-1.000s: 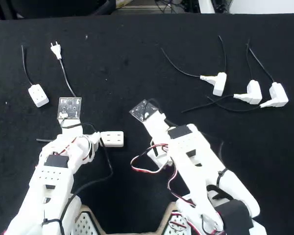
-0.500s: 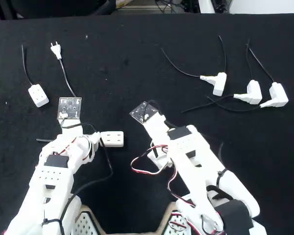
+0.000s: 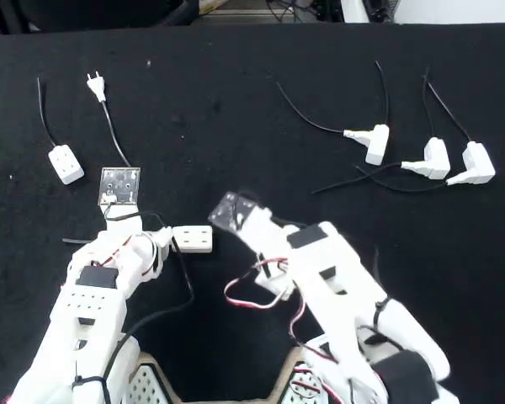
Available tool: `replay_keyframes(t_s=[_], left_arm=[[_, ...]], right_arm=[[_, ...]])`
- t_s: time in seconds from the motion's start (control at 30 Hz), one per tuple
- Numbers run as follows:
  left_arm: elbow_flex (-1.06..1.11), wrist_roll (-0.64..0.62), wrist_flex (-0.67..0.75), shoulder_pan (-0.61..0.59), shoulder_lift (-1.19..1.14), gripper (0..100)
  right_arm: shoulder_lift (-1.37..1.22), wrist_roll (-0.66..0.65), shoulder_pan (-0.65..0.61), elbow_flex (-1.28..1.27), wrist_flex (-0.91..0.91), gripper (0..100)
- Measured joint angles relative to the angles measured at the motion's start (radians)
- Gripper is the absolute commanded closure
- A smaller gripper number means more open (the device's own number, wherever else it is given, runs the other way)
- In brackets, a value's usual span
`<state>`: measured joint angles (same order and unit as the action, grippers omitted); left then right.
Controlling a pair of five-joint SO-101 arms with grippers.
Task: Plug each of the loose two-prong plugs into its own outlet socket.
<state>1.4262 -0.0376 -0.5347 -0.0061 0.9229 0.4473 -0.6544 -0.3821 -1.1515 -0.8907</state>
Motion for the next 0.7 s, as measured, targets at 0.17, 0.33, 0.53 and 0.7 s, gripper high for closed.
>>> replay_keyframes(t_s=[0.17,0.33,0.53,0.7], left_arm=[[0.0,0.0,0.0,0.0,0.0,82],[0.0,0.0,0.0,0.0,0.0,82],[0.0,0.0,0.0,0.0,0.0,82],[0.0,0.0,0.0,0.0,0.0,82]], right_arm=[[0.023,-0.078,0.0,-0.023,0.008,98.6],[0.023,-0.081,0.0,-0.023,0.008,98.5],[0.023,-0.084,0.0,-0.023,0.006,88.5],[0.011,-0.086,-0.011,-0.034,-0.011,83.6]])
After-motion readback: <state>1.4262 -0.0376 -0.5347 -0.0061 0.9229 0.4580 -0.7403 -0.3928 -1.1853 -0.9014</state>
